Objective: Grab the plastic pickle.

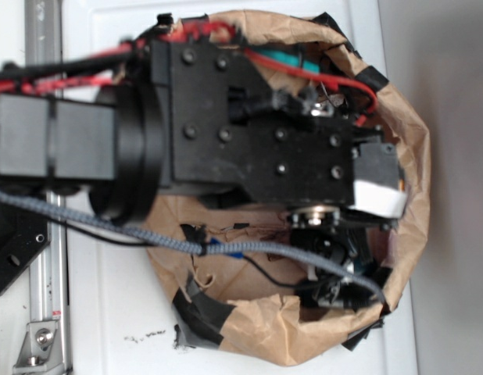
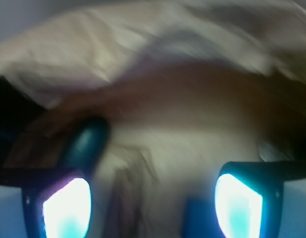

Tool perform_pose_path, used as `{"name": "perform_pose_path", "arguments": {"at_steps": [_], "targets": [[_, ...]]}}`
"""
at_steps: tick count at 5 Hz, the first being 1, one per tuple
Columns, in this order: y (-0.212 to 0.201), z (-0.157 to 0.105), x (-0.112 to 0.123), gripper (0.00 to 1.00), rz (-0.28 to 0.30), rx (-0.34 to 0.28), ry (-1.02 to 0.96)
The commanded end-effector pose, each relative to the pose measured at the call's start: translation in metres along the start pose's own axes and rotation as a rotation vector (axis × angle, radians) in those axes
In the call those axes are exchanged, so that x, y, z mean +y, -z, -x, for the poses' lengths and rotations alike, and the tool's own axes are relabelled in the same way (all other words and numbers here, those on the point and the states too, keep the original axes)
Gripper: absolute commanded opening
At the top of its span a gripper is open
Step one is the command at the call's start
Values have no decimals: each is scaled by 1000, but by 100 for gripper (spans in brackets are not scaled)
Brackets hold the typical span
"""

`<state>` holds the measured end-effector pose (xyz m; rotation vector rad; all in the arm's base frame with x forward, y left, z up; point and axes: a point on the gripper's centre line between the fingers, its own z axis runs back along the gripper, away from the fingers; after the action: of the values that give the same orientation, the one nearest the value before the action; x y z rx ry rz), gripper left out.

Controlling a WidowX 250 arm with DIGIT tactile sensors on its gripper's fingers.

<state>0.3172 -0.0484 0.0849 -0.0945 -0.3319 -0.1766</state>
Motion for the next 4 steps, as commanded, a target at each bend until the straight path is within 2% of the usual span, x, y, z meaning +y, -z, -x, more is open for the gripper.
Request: {"name": "perform_pose_path", "arguments": {"at_steps": [1, 4], "targets": [[3, -9, -21, 100, 129, -96, 71], [28, -2, -40, 100, 166, -84, 122]]}}
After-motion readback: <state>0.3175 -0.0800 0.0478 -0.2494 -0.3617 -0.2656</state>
